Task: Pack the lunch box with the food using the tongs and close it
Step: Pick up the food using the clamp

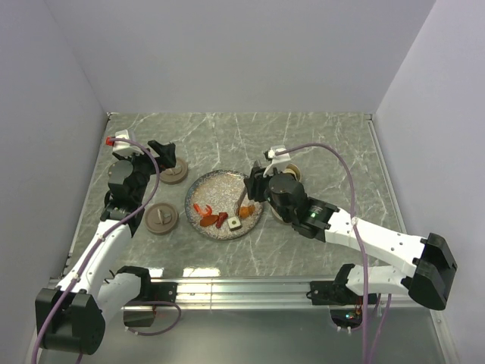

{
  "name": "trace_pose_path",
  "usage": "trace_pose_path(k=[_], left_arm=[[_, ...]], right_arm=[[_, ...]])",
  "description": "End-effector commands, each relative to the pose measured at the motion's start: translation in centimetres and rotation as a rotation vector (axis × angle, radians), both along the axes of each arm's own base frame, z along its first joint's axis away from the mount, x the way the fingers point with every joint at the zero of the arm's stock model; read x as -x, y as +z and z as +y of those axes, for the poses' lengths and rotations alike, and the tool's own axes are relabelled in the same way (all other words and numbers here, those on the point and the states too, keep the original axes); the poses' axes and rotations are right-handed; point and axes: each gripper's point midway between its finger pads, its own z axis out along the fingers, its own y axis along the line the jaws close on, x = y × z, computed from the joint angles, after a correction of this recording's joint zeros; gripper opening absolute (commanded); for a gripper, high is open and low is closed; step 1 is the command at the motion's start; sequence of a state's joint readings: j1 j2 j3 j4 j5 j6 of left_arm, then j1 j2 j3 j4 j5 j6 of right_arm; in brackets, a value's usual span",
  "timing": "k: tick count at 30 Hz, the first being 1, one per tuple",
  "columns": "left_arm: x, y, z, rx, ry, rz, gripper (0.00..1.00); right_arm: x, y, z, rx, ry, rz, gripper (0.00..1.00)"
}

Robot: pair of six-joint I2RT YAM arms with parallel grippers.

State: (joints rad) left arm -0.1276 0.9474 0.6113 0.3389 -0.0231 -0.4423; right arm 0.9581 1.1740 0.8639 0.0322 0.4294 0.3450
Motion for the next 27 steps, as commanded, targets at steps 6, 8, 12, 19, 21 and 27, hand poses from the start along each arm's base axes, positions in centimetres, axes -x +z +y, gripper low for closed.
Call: trace_pose_path(k=[6, 8, 12, 19, 21, 27], left_arm=[[0.2, 2.0, -0.2, 0.015, -0.012, -0.066, 0.99], [0.2, 1.8, -0.2, 0.016, -0.012, -0.063, 0.99], [0.2, 1.8, -0.2, 0.016, -0.012, -0.065, 0.99], [0.2, 1.9, -0.2, 0.018, -0.012, -0.068, 0.99], [0.3, 1.9, -0.2, 0.018, -0.012, -0.066, 0.99], [0.3, 2.0, -0.2, 0.017, -0.012, -0.069, 0.99]], right_arm=[[0.7, 2.4, -0.9, -0.065, -0.073, -0.028, 0.49], [0.9, 2.6, -0.9, -0.071, -0.072, -0.030, 0.49], [1.6, 3.3, -0.8, -0.078, -0.079, -0.049, 0.49], [1.5, 2.2, -0.7, -0.046, -0.089, -0.026, 0.49], [1.4, 1.7, -0.4, -0.039, -0.088, -0.016, 0.49], [1.2, 0.7, 0.1, -0.023, -0.083, 0.003, 0.50]])
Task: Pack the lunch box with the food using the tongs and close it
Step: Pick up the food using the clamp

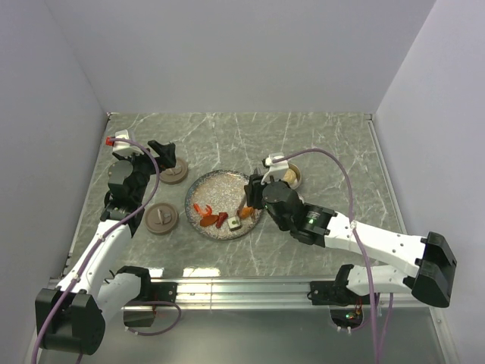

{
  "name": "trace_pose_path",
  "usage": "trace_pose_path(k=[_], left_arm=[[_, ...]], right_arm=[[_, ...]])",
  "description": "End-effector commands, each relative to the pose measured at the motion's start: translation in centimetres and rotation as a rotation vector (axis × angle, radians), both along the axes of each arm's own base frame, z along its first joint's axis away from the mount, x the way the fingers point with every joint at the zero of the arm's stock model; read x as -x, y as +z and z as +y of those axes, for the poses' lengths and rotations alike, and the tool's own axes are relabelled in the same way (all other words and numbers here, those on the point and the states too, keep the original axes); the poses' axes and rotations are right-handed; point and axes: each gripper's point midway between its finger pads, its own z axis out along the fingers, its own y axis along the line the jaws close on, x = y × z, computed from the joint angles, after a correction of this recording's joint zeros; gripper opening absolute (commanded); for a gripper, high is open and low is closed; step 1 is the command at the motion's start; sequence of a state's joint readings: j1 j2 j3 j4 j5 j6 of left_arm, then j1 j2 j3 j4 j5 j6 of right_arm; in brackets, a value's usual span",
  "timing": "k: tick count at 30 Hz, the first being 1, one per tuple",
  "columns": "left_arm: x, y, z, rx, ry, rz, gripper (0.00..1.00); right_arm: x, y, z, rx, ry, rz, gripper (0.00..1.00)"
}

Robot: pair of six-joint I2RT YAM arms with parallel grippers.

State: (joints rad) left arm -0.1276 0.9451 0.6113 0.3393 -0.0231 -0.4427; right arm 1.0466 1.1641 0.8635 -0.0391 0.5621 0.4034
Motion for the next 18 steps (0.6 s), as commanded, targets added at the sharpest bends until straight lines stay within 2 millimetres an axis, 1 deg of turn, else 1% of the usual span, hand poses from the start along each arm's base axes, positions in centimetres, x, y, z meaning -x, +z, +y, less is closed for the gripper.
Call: trace_pose_path(k=[1, 4, 6, 7, 11, 12, 14, 15, 18], left_arm=[[0.2, 1.9, -0.2, 0.016, -0.012, -0.068, 1.00], [0.2, 1.9, -0.2, 0.016, -0.014, -0.067, 0.99], [0.2, 1.9, -0.2, 0.018, -0.012, -0.067, 0.99], [0.2, 1.9, -0.2, 0.018, -0.012, -0.067, 0.99], [0.1, 1.9, -0.2, 0.018, -0.012, -0.068, 0.99], [0.1, 1.8, -0.2, 0.016, -0.012, -0.065, 0.99], [0.1, 1.8, -0.2, 0.018, -0.012, -0.067, 1.00], [0.1, 1.8, -0.2, 0.016, -0.012, -0.067, 0.99], [0.1, 1.9, -0.2, 0.016, -0.012, -0.068, 1.00]], right_arm=[[-0.8, 1.4, 0.2, -0.049, -0.035, -0.020, 0.50], [-1.2, 0.7, 0.4, -0.042, -0.027, -0.005, 0.50], [-1.6, 0.2, 0.2, -0.033, -0.031, 0.006, 0.50], [-2.0, 0.5, 0.5, -0.049, -0.031, -0.009, 0.50], [-3.2, 0.8, 0.3, -0.053, -0.044, -0.028, 0.50], [-3.8, 0.8, 0.0, -0.050, -0.053, -0.030, 0.50], [-4.3, 0.9, 0.2, -0.060, -0.046, -0.031, 0.50], [-5.0, 0.9, -0.3, -0.063, -0.060, -0.031, 0.50], [-5.8, 0.9, -0.3, -0.075, -0.052, -0.034, 0.50]])
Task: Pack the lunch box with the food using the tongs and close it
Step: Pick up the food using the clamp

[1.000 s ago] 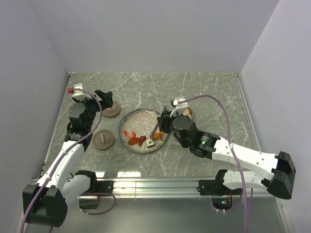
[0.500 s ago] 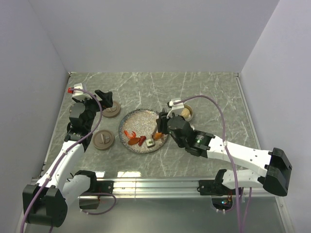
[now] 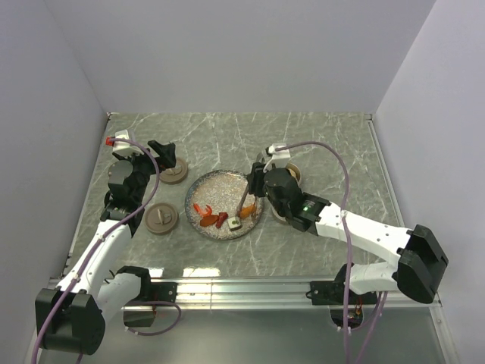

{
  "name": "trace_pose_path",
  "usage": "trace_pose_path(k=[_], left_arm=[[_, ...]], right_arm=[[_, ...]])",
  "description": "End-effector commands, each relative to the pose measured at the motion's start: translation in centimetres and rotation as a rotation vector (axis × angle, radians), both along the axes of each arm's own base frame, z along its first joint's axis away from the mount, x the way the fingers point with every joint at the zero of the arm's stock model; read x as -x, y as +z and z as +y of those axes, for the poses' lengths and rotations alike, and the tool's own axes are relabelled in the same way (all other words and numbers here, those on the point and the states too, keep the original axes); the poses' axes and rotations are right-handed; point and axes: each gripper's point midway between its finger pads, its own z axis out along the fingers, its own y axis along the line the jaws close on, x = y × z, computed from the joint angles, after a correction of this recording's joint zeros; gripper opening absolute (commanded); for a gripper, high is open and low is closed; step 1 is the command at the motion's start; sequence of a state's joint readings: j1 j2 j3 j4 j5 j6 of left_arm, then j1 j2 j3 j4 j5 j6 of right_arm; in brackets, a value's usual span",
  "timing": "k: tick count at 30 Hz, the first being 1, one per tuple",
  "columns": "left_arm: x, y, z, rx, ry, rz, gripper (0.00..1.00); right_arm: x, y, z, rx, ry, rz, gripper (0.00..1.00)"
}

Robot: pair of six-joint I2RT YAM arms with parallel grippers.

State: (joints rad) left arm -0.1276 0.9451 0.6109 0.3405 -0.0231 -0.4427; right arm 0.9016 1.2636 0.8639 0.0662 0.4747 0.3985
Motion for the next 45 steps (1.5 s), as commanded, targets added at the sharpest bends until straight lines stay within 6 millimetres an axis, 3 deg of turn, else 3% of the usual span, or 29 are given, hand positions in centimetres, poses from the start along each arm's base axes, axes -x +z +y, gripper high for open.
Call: trace_pose_path(k=[1, 13, 20, 28, 35, 38, 45], left_arm=[[0.1, 1.8, -0.2, 0.018, -0.012, -0.066, 0.99], [0.0, 1.7, -0.5, 0.019, -0.026, -0.066, 0.99], [0.0, 1.6, -0.5, 0.018, -0.028, -0.064, 1.00], [0.1, 1.7, -0.5, 0.017, -0.028, -0.067, 1.00], [0.1, 1.6, -0.6, 0.020, -0.032, -0.068, 0.99], [0.1, 1.7, -0.6, 0.022, -0.034, -0.073, 0.99], [0.2, 1.7, -0.6, 0.022, -0.037, -0.076, 0.99]], right_arm=[[-1.8, 2.4, 0.5, -0.052, 0.003, -0.056, 0.50], [-4.9, 4.5, 1.7, -0.042, 0.004, -0.124, 0.50], [-5.5, 3.7, 1.6, -0.040, -0.006, -0.117, 0.49], [-4.1, 4.7, 1.3, -0.068, 0.006, -0.136, 0.49], [-1.8, 2.0, 2.7, -0.066, 0.013, -0.105, 0.47], [-1.0, 1.3, 2.3, -0.027, -0.035, -0.107, 0.46], [0.9, 3.6, 1.7, -0.018, -0.084, -0.163, 0.46]])
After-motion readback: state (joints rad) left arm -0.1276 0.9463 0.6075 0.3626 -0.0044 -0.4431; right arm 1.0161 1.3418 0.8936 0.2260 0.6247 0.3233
